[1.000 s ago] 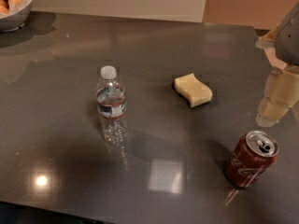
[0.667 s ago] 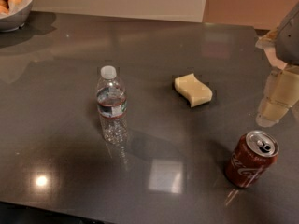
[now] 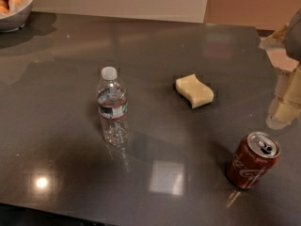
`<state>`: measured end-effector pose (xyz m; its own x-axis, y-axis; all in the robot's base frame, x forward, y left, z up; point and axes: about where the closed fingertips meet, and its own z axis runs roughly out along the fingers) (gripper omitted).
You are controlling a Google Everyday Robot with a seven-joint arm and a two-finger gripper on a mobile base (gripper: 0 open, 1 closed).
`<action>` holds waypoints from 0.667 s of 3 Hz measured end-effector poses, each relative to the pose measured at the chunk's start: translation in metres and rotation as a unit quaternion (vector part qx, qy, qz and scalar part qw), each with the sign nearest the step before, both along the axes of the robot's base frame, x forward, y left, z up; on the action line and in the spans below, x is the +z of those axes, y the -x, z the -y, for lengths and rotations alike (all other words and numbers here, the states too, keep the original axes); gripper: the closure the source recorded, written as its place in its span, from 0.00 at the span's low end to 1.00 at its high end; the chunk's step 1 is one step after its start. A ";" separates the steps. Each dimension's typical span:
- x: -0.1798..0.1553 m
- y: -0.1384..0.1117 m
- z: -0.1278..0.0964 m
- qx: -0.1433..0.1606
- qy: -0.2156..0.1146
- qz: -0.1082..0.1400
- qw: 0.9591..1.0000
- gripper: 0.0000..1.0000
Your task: Pick coke can
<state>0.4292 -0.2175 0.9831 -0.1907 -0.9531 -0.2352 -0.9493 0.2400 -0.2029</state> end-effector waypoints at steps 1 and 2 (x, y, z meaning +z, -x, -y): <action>-0.001 0.017 0.005 0.016 -0.019 -0.009 1.000 0.00; -0.012 0.037 0.007 0.043 -0.038 -0.012 0.998 0.00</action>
Offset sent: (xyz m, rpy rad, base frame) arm -0.0683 -0.0123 -0.0360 0.1198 0.0759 0.1697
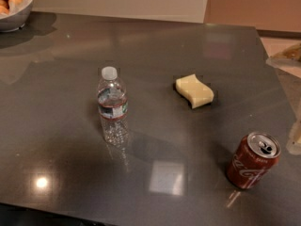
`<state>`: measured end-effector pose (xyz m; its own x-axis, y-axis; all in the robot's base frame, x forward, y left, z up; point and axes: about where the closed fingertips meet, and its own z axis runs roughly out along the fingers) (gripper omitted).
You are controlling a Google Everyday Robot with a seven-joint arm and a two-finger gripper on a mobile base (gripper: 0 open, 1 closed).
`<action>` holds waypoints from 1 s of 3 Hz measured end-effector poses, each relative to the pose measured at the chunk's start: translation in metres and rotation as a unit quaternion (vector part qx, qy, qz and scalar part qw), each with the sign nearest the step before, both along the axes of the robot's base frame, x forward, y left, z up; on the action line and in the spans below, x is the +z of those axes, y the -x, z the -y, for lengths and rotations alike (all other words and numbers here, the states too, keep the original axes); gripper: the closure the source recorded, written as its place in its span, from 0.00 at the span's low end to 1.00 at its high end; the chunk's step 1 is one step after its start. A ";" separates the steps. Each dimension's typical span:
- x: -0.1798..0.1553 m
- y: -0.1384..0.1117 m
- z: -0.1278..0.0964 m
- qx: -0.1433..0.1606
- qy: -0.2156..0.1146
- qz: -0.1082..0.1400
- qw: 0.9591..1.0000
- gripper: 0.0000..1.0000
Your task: Pick coke can
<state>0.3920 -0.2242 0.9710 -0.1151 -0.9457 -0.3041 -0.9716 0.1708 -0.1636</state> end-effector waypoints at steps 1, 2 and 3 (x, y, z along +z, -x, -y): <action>-0.016 0.015 0.000 0.033 -0.014 -0.005 0.999 0.00; -0.035 0.027 -0.001 0.065 -0.020 -0.013 0.998 0.00; -0.049 0.035 -0.006 0.090 -0.026 -0.012 0.995 0.00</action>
Offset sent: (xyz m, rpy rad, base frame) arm -0.0454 0.0011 -0.0626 0.0566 0.0753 0.2138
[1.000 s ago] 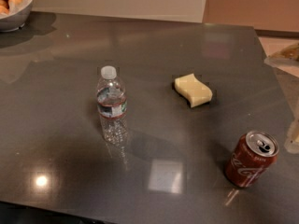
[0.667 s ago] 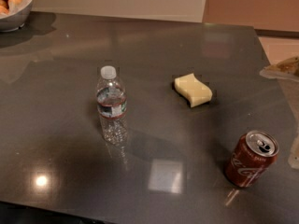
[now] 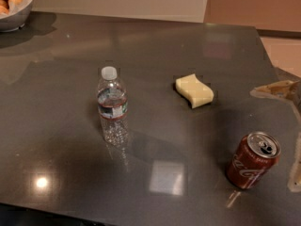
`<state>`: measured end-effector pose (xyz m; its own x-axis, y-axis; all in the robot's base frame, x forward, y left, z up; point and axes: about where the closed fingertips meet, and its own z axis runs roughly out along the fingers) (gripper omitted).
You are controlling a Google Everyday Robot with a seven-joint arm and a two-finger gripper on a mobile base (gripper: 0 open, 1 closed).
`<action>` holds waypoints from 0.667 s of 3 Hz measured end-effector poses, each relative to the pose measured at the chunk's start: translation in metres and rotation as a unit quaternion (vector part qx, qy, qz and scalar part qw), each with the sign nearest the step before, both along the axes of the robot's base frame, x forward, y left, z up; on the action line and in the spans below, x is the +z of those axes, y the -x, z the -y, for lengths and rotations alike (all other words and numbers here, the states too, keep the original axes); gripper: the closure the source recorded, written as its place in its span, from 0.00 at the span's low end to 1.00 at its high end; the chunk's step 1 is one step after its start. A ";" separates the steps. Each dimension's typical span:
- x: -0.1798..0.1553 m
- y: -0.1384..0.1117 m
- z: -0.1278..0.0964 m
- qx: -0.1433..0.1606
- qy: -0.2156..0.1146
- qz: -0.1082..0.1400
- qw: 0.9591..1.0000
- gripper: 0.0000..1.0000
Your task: Pick coke can
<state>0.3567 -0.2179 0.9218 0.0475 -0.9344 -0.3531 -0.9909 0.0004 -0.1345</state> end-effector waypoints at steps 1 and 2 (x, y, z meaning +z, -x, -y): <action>-0.011 0.006 -0.008 0.021 -0.007 0.002 1.000 0.00; -0.021 0.011 -0.017 0.036 -0.014 0.002 0.999 0.18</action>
Offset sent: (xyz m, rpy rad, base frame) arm -0.0180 0.0253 -0.0353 0.0454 0.0103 0.1063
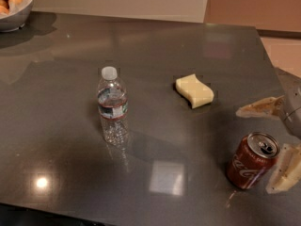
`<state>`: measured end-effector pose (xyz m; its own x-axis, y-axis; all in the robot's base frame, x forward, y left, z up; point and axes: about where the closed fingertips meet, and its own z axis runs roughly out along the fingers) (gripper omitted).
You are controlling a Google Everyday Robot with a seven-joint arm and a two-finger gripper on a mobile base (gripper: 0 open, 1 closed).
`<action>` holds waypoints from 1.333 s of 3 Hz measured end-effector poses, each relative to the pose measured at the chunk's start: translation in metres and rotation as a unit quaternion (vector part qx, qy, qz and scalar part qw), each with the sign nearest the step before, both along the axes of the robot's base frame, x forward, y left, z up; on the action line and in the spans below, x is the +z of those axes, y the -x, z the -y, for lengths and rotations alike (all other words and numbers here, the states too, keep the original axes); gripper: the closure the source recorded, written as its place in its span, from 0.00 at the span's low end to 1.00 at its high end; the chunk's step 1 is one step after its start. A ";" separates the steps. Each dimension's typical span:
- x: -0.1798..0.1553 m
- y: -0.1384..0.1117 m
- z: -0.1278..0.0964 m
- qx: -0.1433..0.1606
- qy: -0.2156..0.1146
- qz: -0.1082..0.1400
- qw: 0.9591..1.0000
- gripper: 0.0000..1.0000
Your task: Pick coke can
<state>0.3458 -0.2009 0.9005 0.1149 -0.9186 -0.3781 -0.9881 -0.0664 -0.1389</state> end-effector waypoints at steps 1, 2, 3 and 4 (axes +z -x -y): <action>-0.004 0.002 -0.003 0.007 -0.001 -0.001 1.000 0.41; -0.005 0.003 -0.004 0.009 -0.002 -0.001 1.000 0.64; 0.009 0.001 -0.013 0.004 -0.009 -0.001 1.000 0.87; 0.034 0.003 -0.036 0.010 -0.019 -0.002 1.000 1.00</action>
Offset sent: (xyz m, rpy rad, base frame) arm -0.0050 0.0041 -0.0070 0.0074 0.0123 0.0255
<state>0.3427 -0.1650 0.9350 0.1321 -0.9013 -0.4126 -0.9871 -0.0814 -0.1382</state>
